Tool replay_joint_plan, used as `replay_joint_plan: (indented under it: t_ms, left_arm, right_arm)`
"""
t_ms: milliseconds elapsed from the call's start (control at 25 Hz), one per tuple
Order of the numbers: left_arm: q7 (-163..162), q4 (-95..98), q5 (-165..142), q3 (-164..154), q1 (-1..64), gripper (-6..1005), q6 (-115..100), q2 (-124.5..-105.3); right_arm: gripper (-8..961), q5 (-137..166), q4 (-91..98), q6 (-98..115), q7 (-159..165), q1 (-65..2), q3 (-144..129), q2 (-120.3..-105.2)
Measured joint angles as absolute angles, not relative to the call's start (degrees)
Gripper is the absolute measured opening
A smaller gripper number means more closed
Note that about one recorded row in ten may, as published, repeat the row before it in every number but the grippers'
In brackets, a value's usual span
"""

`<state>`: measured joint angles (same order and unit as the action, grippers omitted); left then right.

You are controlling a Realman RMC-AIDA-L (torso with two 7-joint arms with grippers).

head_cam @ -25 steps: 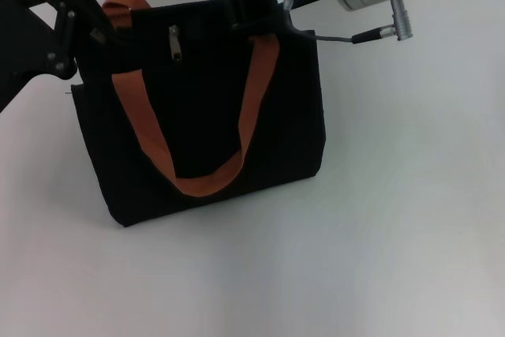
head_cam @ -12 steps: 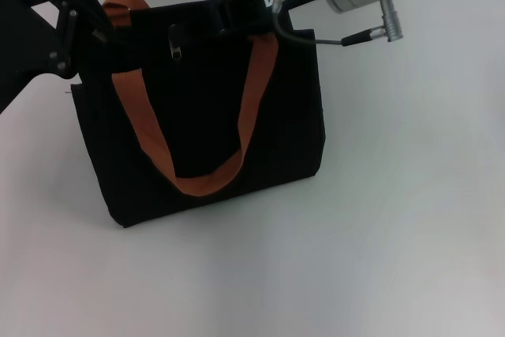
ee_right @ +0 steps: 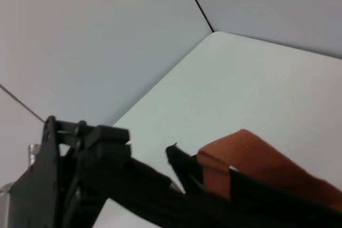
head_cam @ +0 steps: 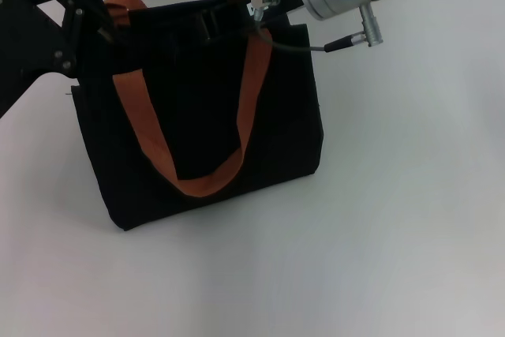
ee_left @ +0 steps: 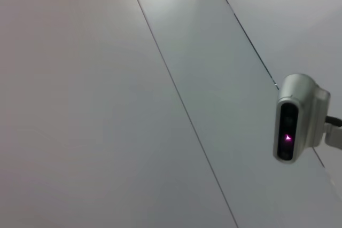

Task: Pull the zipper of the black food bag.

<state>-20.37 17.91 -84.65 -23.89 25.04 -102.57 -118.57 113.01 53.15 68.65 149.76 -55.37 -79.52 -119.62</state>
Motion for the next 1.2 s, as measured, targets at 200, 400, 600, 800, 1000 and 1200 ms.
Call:
replay_joint_plan:
  t_ms: [200,400,600,800,1000,1200]
  left_arm:
    - [-20.39,17.92,-84.65,-23.91,25.05,51,-103.13,-118.56]
    - [-20.39,17.93,-84.64,-23.88,25.05,52,-103.19,-118.56]
    - [-20.39,17.93,-84.64,-23.75,24.86,52,-103.28,-118.56]
    - [-20.39,17.93,-84.64,-23.60,24.78,52,-103.28,-118.56]
    - [-20.39,17.93,-84.63,-23.47,24.71,53,-103.09,-118.56]
    - [-20.39,17.93,-84.63,-23.46,24.61,53,-103.05,-118.56]
  right_arm:
    - [306,113.01,53.33,68.02,149.41,-55.63,-80.29,-119.62]
    - [253,113.17,53.64,67.93,149.21,-55.46,-80.44,-119.62]
    - [134,113.43,54.27,67.94,149.14,-55.14,-80.44,-119.62]
    - [0,114.00,54.92,68.09,149.15,-54.81,-80.42,-119.62]
    - [0,117.04,58.51,68.21,150.50,-53.39,-80.78,-119.65]
    - [0,120.05,61.74,68.01,152.81,-51.71,-81.10,-119.69]
